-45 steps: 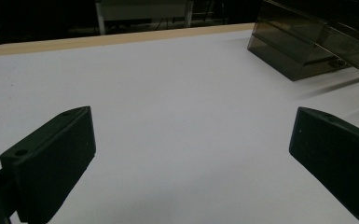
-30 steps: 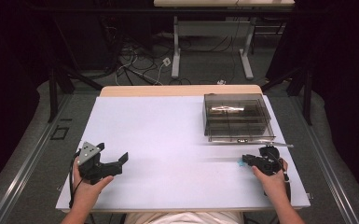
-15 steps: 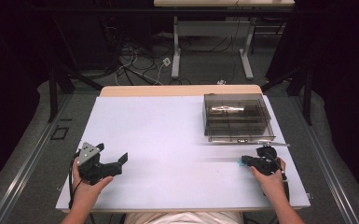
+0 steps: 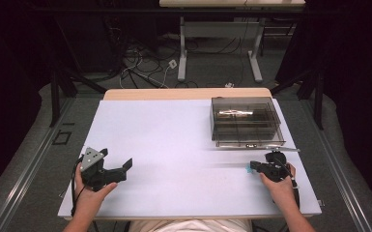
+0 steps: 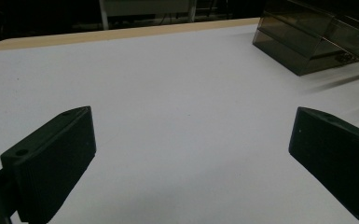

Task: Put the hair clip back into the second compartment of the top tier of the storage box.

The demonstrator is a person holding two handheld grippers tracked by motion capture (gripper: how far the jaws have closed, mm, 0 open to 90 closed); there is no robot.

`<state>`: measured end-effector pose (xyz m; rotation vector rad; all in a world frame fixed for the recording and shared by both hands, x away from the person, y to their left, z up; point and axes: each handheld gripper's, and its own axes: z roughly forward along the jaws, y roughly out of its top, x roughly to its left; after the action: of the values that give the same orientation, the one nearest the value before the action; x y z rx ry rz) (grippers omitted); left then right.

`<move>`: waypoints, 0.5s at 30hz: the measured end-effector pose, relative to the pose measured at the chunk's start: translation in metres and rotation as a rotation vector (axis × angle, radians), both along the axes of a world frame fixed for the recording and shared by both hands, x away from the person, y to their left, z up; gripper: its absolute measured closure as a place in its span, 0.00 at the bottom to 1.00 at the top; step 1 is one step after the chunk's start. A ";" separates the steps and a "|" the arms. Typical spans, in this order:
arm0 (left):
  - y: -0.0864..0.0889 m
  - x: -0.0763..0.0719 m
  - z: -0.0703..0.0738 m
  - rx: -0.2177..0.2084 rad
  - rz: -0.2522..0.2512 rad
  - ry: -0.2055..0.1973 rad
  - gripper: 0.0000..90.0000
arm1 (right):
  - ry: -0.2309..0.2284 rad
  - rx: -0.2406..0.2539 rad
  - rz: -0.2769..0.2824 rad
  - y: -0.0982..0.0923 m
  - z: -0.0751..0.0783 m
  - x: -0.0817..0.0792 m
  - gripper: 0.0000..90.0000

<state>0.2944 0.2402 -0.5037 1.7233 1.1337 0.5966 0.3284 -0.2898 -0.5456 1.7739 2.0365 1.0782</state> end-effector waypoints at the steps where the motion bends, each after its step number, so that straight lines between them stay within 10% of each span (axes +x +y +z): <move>1: 0.000 0.000 0.000 0.000 0.000 0.000 0.00 | 0.000 0.001 0.002 0.000 0.000 0.000 0.99; 15: 0.000 0.000 0.000 0.008 -0.002 -0.004 0.00 | -0.024 -0.021 0.032 0.006 0.005 -0.004 1.00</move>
<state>0.2946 0.2406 -0.5035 1.7290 1.1283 0.6035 0.3246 -0.2837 -0.5410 1.7163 2.0608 1.0781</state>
